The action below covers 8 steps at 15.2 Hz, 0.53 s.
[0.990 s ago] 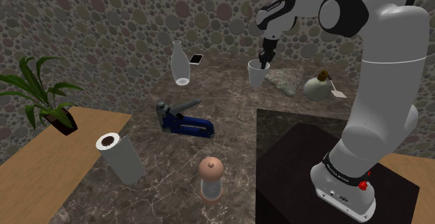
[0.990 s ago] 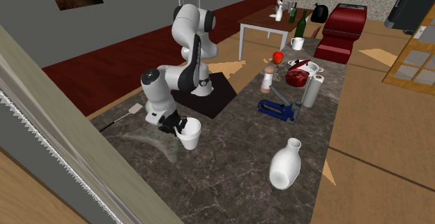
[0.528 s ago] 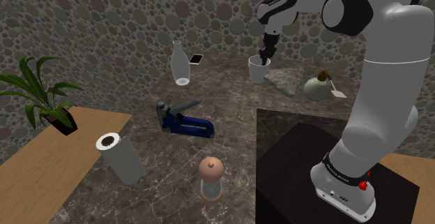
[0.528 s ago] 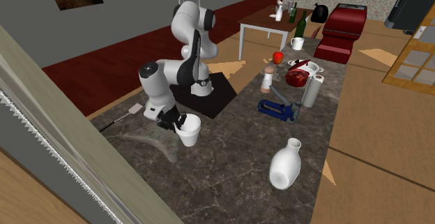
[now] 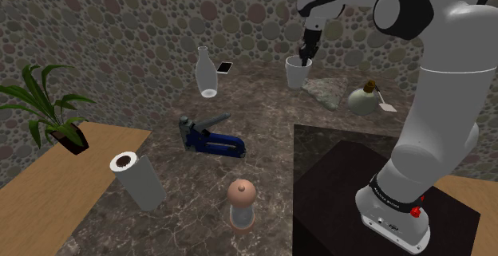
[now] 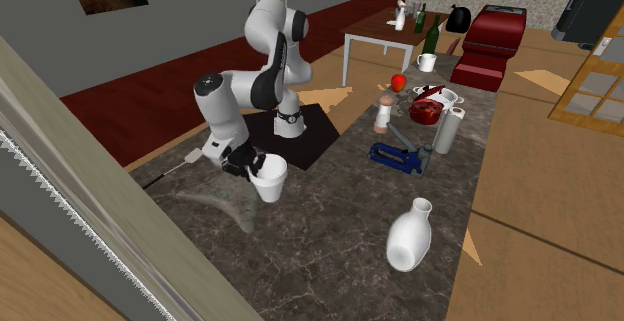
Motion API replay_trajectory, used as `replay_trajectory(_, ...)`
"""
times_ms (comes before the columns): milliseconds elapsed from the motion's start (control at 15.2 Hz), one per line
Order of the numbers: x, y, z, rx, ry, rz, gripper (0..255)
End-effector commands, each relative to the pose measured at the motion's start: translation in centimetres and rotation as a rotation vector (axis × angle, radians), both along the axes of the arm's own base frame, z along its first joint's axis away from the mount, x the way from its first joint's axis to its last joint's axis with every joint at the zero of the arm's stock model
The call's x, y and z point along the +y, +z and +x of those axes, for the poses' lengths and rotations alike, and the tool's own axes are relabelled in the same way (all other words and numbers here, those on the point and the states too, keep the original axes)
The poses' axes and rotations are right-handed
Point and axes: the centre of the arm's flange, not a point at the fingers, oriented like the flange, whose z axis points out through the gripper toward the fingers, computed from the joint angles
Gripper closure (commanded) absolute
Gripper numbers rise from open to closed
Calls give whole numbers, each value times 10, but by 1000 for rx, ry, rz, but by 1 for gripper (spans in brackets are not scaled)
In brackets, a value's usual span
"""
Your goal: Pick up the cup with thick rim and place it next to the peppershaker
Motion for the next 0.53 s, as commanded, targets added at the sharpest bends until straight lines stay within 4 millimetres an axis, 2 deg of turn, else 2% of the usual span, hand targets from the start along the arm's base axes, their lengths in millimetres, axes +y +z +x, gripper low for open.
replay_trajectory(0,1,11,0,0,0,0,255)
replay_trajectory(462,1,48,0,0,0,0,255)
